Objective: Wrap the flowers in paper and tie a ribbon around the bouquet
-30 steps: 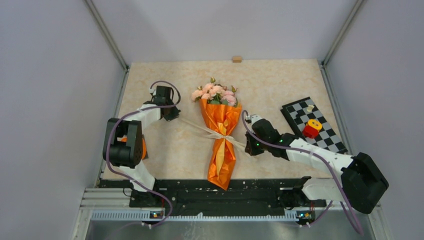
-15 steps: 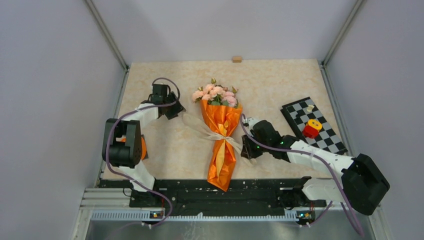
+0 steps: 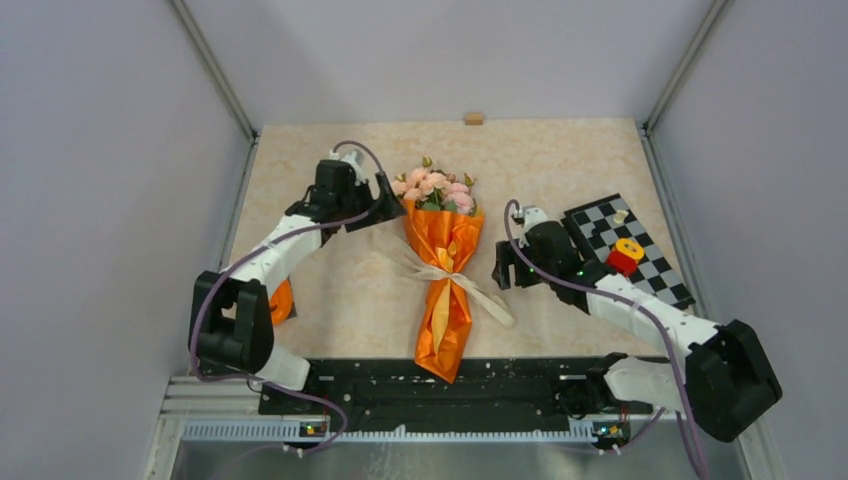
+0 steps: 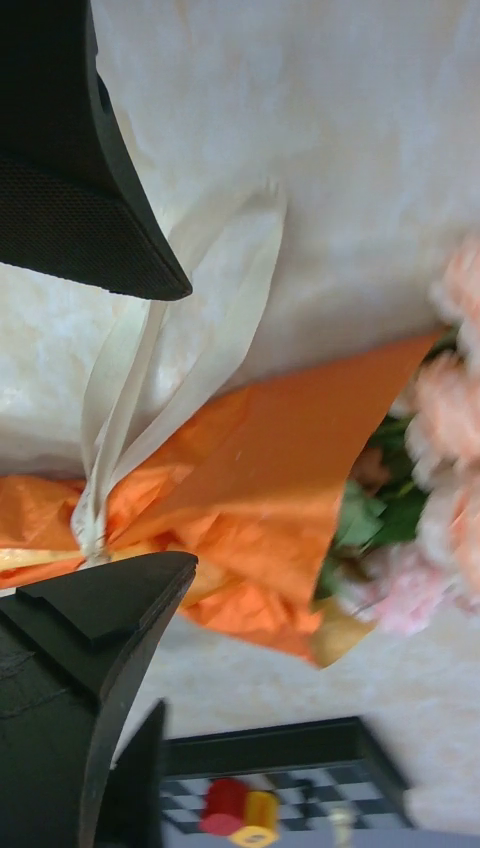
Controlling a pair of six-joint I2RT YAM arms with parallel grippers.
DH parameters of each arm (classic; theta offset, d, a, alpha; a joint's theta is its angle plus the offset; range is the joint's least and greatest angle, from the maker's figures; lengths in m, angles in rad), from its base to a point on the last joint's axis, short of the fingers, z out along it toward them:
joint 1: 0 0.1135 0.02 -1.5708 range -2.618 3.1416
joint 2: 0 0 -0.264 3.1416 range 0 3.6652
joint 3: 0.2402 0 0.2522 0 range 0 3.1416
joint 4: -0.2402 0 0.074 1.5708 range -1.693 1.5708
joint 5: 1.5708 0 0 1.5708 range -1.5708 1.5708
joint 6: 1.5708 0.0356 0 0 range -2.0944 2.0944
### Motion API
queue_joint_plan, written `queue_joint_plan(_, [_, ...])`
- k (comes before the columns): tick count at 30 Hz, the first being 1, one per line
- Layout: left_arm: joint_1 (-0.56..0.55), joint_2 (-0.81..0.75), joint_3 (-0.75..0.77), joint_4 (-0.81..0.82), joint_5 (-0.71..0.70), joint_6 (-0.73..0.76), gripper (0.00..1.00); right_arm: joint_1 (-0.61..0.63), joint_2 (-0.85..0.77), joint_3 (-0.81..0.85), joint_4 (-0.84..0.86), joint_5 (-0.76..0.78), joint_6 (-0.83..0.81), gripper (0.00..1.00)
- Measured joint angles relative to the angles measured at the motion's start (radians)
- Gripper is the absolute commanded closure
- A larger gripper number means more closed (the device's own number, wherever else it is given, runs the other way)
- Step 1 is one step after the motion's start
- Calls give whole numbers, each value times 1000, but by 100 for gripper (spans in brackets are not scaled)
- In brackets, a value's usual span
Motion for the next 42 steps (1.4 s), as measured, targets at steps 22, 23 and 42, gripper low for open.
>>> queue_joint_plan(22, [-234, 215, 86, -23, 122, 101, 4, -54, 381, 72, 205, -296, -248, 26])
queue_joint_plan(23, [-235, 215, 89, -23, 122, 101, 6, -53, 381, 72, 205, -322, -258, 26])
queue_joint_plan(42, [-249, 318, 135, -23, 127, 101, 33, -21, 465, 95, 271, -527, -319, 71])
